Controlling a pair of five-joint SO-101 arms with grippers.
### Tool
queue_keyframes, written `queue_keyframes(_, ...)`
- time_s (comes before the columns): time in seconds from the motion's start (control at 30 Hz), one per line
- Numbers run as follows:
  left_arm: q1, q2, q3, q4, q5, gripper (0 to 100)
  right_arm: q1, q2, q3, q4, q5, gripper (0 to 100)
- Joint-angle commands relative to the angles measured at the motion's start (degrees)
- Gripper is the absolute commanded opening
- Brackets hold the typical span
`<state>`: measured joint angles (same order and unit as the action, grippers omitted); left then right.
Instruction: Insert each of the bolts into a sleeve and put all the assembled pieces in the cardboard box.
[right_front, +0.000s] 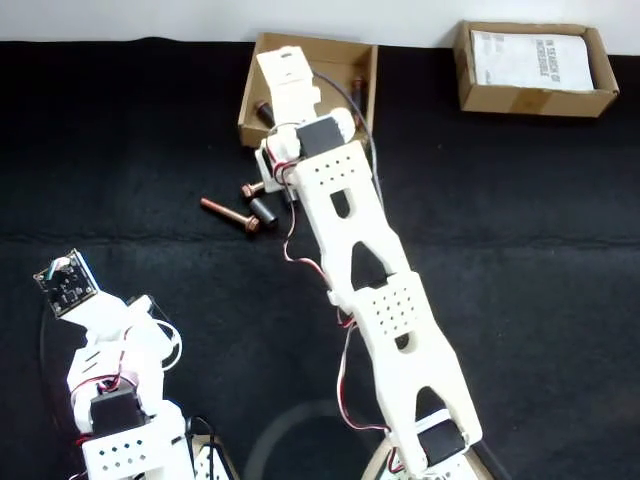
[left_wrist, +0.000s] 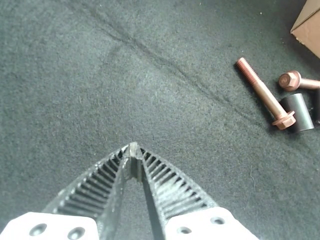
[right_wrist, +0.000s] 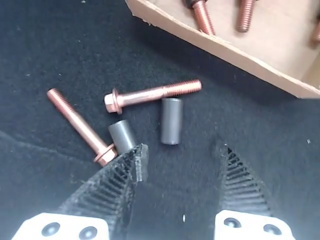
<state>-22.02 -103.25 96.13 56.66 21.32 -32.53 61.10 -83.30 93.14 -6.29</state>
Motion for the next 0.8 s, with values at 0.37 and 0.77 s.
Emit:
queue_keyframes(0.37,-1.01,-0.31,0.92,-0.7,0.18,1,-0.04,12.0,-0.13,-14.11,1.76,21.3)
queue_keyframes(0.77,-1.01,-0.4,0.92,-0.88,0.18,1,-0.04,14.29,-0.04,-15.69,3.16,1.2)
